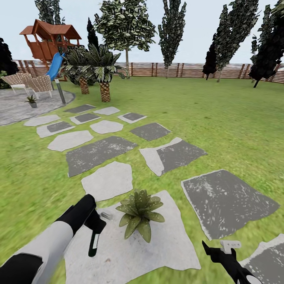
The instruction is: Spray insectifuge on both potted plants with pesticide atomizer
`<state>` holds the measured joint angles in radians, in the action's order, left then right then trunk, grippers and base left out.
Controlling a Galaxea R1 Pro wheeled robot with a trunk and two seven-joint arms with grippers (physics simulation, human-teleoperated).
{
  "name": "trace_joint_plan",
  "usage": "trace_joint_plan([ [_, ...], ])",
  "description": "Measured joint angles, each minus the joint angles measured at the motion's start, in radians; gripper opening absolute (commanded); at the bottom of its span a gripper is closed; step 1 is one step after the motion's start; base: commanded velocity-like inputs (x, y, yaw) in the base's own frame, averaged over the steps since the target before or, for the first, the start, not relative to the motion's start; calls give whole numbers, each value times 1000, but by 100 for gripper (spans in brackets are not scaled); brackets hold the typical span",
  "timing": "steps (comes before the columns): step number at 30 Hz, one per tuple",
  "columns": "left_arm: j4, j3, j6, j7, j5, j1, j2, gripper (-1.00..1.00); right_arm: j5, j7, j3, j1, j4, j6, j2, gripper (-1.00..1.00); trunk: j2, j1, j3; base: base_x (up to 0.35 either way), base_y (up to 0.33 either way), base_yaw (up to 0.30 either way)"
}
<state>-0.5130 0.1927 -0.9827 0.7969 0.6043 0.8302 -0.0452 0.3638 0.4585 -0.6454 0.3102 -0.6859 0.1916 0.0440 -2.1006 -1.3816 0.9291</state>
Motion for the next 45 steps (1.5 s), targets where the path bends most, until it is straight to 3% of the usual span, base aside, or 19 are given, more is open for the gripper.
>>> trace_joint_plan([
  [3, -10, -10, 11, -8, -7, -3, -31, -100, 0, 0, 0, 0, -2, 0, 0, 100, 0, 0, 0, 0, 0, 0],
  [5, -13, -81, 65, -31, -10, -3, -39, -100, 0, 1, 0, 0, -3, 0, 0, 100, 0, 0, 0, 0, 0, 0],
  [7, -13, -179, 126, -87, -7, -4, -40, -100, 0, 1, 0, 0, -3, 0, 0, 100, 0, 0, 0, -25, 0, 0],
  [8, -13, -229, 167, -136, -6, -6, -41, -100, 0, 1, 0, 0, -3, 0, 0, 100, 0, 0, 0, -122, 0, 0],
  [11, -11, -328, 274, -264, -15, -27, -38, -100, 0, 2, 0, 0, -3, 0, 0, 100, 0, -1, 0, -268, 0, 79],
  [15, -5, -455, 427, -306, -90, -58, -37, -100, 0, 2, 0, 0, -3, 0, 0, 100, 0, -1, 0, -328, 0, 245],
  [16, -7, -469, 456, -309, -103, -68, -37, -100, 0, 2, 0, 0, -3, 0, 0, 100, 0, -1, 0, -335, 0, 272],
  [19, 1, -492, 572, -312, -129, -91, -32, -100, 0, 2, 0, 0, -3, 0, 0, 100, 0, -1, 0, -323, -60, 276],
  [22, 21, -495, 626, -313, -133, -96, -25, -100, 0, 1, 0, 0, -3, 0, 0, 100, 0, -1, 0, -272, -169, 278],
  [26, 29, -496, 641, -313, -138, -97, -21, -100, 0, 2, 0, 0, -4, -1, -1, 100, 0, 0, 0, -186, -228, 278],
  [29, 32, -496, 646, -312, -175, -98, -16, -100, 1, 1, 0, 0, -1, -1, -2, 100, 0, 0, 0, -110, -260, 274],
  [36, 34, -496, 693, -313, -182, -113, -16, -100, 4, 5, 8, 0, -13, -1, 1, 100, 0, 0, 0, -71, -162, 52],
  [39, 34, -495, 711, -310, -182, -117, -18, -100, 3, 9, 77, 1, -74, -2, 5, 100, 0, 0, 0, -5, -8, 2],
  [43, 41, -481, 717, -286, -169, -120, -25, -100, 2, 15, 309, 0, -175, -5, 5, 100, 0, 0, 0, -1, -1, 0],
  [44, 49, -472, 719, -241, -154, -131, -33, -100, 3, 17, 414, 0, -188, -6, 5, 100, 0, 0, 0, 0, 0, 0],
  [45, 49, -463, 719, -205, -141, -135, -42, -100, 3, 17, 474, 1, -193, -7, 5, 100, 0, 0, 0, 0, 0, 0],
])
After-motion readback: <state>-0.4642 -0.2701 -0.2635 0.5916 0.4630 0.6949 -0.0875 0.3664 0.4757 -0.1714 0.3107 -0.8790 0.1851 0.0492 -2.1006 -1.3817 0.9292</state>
